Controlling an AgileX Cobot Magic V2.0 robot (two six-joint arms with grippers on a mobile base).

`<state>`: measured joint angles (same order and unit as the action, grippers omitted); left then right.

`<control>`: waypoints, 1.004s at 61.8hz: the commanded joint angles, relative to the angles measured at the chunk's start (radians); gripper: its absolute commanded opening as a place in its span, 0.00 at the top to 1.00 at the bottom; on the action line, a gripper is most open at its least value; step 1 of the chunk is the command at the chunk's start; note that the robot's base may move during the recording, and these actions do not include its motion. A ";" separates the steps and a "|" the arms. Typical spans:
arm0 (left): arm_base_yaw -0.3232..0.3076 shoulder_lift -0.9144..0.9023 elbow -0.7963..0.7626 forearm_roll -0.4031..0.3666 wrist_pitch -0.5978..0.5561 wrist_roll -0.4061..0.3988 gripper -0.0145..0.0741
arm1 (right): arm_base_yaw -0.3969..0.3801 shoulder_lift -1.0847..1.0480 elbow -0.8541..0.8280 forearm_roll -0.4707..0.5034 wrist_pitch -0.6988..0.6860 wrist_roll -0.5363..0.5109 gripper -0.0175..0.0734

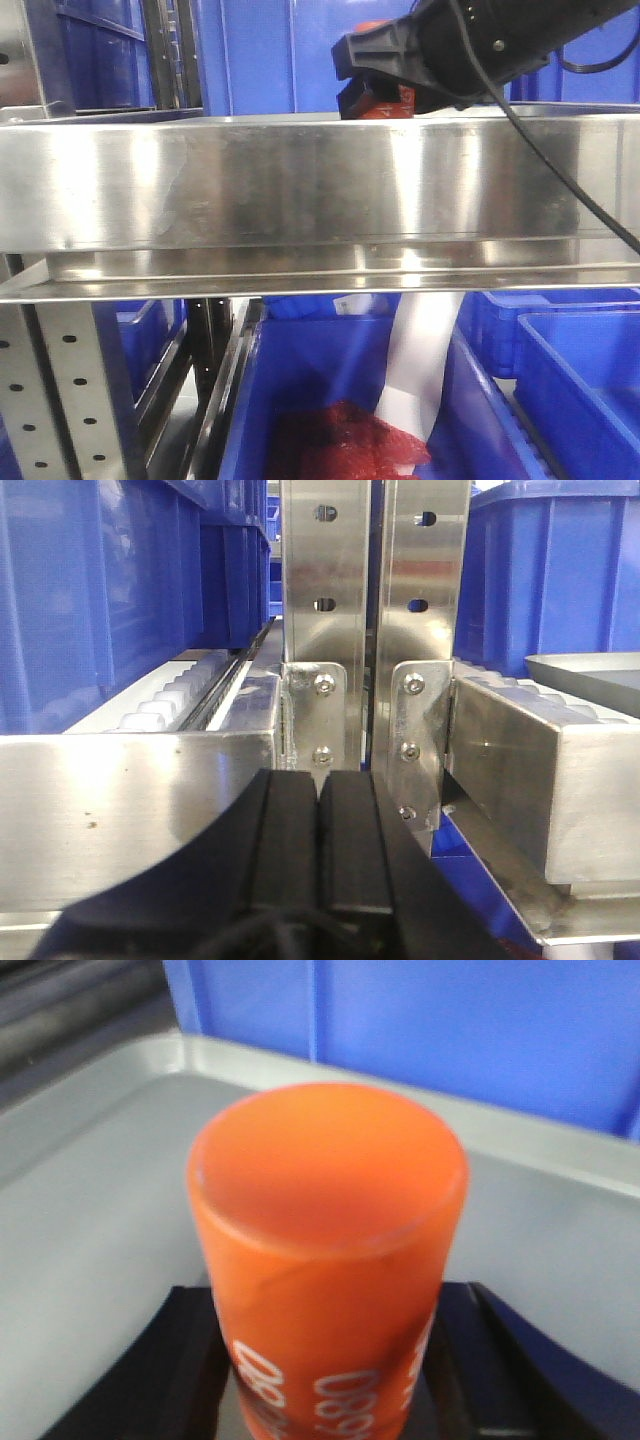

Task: Grab orange capacitor from left shelf to right conveyor
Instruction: 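Lift the orange cylinder with the right gripper up off the shelf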

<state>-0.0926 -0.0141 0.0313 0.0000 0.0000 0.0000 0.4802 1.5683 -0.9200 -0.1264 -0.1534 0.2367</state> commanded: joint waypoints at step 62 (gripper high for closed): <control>-0.005 0.010 -0.006 -0.005 -0.089 0.000 0.95 | 0.002 -1.223 0.355 -0.012 0.498 -0.009 0.75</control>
<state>-0.0926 -0.0141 0.0313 0.0000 0.0000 0.0000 0.4818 0.4357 -0.5631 -0.1264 0.3311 0.2367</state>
